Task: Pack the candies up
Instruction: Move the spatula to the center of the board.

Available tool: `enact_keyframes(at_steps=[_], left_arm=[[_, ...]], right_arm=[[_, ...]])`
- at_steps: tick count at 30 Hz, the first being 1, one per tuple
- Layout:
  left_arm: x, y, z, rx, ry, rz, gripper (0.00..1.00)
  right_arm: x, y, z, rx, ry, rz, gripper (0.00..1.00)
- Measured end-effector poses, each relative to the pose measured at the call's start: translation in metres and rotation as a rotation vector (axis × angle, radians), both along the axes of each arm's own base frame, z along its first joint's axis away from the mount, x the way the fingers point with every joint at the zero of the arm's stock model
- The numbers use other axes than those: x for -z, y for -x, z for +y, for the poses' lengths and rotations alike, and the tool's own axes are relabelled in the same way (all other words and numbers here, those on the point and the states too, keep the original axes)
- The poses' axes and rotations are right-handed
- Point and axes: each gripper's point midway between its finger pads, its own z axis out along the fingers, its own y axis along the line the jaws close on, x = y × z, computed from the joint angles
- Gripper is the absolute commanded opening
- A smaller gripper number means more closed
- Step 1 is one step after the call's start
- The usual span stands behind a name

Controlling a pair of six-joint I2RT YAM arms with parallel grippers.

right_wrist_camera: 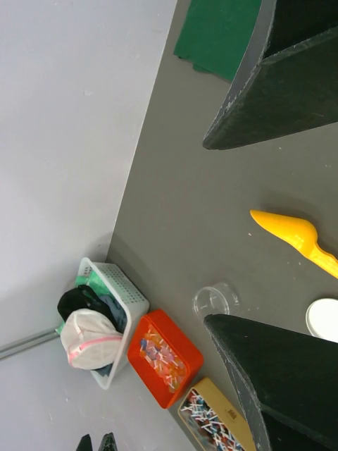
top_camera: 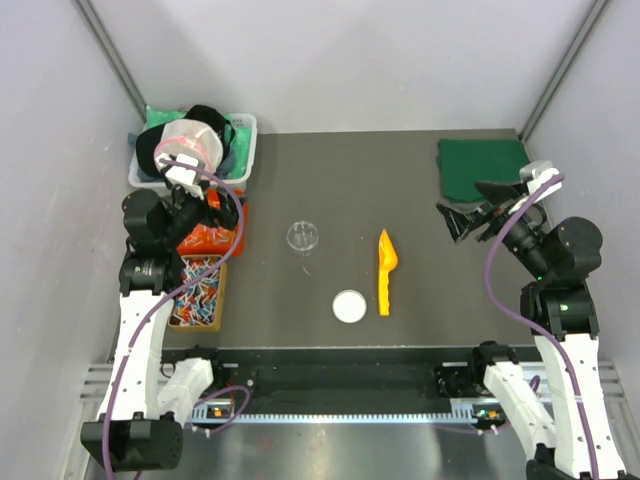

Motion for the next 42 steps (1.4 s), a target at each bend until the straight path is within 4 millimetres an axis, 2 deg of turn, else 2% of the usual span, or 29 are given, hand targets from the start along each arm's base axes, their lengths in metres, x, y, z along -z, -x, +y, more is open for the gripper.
enact_keyframes(at_steps=[14,19,22,25,30,31,37,42], left_arm=[[0.0,0.0,0.0,0.0,0.002,0.001,0.99],[0.0,0.0,-0.001,0.004,0.002,-0.001,0.99],[0.005,-0.001,-0.001,0.008,0.003,0.006,0.99],[0.01,-0.003,-0.002,0.016,0.005,0.023,0.99],[0.014,-0.005,-0.005,0.035,0.008,0.034,0.99],[0.015,-0.006,-0.005,0.037,0.008,0.036,0.99],[0.027,-0.016,-0.005,0.04,0.01,0.071,0.99],[0.037,-0.023,-0.005,0.039,0.01,0.1,0.99]], right_arm=[[0.001,0.001,0.003,-0.021,0.008,-0.001,0.99],[0.01,0.003,0.012,-0.087,0.044,0.001,0.99],[0.021,-0.005,0.012,-0.093,0.055,0.035,0.98],[0.039,-0.018,0.015,-0.087,0.072,0.101,0.96],[0.09,-0.036,0.035,-0.094,0.157,0.265,0.91],[0.101,-0.037,0.043,-0.108,0.182,0.293,0.91],[0.157,-0.049,0.06,-0.088,0.312,0.439,0.89],[0.199,-0.048,0.075,-0.116,0.396,0.553,0.89]])
